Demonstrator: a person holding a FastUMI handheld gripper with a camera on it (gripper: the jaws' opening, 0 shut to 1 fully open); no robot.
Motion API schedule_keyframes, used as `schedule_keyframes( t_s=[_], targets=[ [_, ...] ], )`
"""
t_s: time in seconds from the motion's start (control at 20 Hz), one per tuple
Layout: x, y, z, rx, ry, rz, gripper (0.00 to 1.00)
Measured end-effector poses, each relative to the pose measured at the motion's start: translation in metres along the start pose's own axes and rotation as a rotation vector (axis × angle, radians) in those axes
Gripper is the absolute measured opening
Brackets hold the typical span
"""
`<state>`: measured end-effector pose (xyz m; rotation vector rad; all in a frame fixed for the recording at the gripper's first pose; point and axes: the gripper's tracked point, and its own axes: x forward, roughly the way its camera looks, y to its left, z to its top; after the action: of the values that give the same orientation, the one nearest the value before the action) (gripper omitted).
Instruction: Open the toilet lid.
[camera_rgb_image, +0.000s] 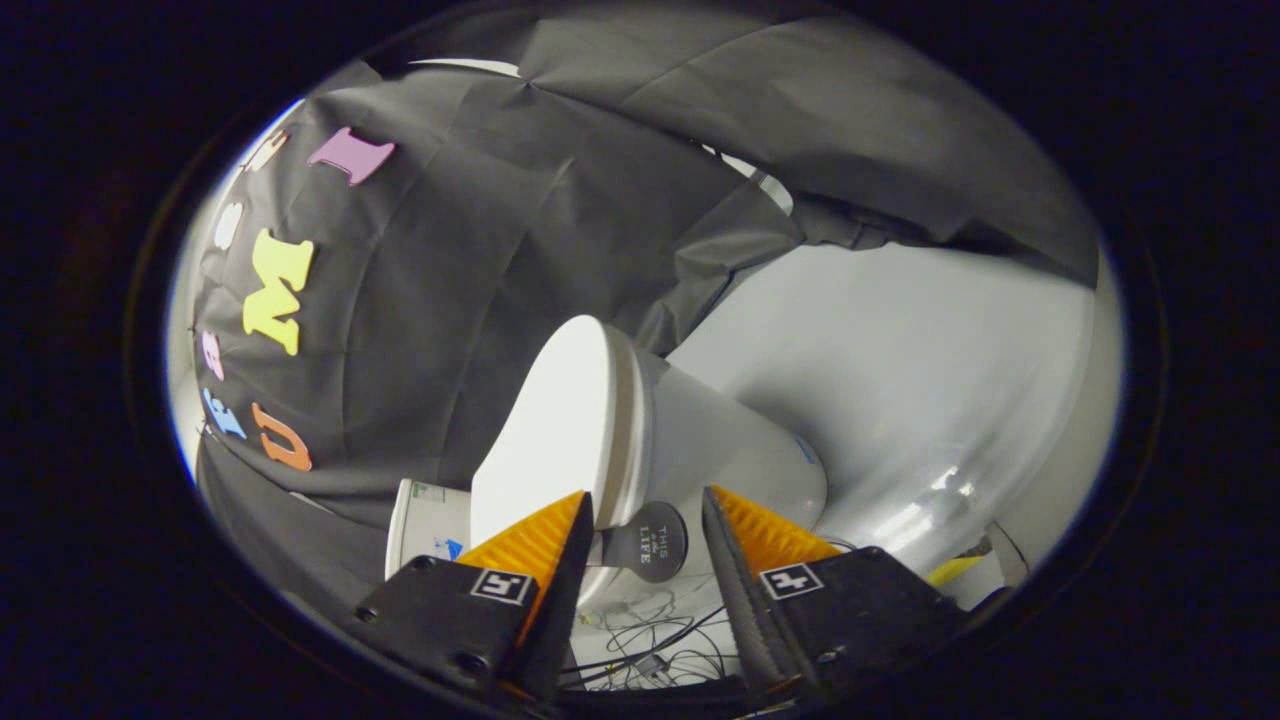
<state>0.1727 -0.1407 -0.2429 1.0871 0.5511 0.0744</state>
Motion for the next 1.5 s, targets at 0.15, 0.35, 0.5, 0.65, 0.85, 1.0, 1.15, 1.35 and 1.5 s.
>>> schedule_keyframes(
  t_s=[0.15, 0.35, 0.5, 0.65, 0.85, 1.0, 1.15, 1.35, 1.5],
  targets=[
    [0.003, -0.005, -0.006, -0.019, 0.024, -0.015, 0.46],
    [0.001, -0.006, -0.003, 0.030, 0.028, 0.010, 0.31],
    [0.000, -0.002, -0.004, 0.030, 0.023, 0.033, 0.19],
    [-0.002, 0.006, -0.004, -0.031, 0.010, 0.038, 0.10],
    [-0.004, 0.008, -0.002, -0.054, 0.015, 0.017, 0.06],
    [-0.005, 0.007, -0.003, -0.002, 0.019, 0.030, 0.07],
    [-0.005, 0.009, -0.006, -0.027, 0.017, 0.005, 0.06],
    [-0.011, 0.020, -0.002, -0.024, 0.000, 0.008, 0.06],
    [-0.013, 0.024, -0.002, -0.043, -0.012, -0.015, 0.04]
  ],
)
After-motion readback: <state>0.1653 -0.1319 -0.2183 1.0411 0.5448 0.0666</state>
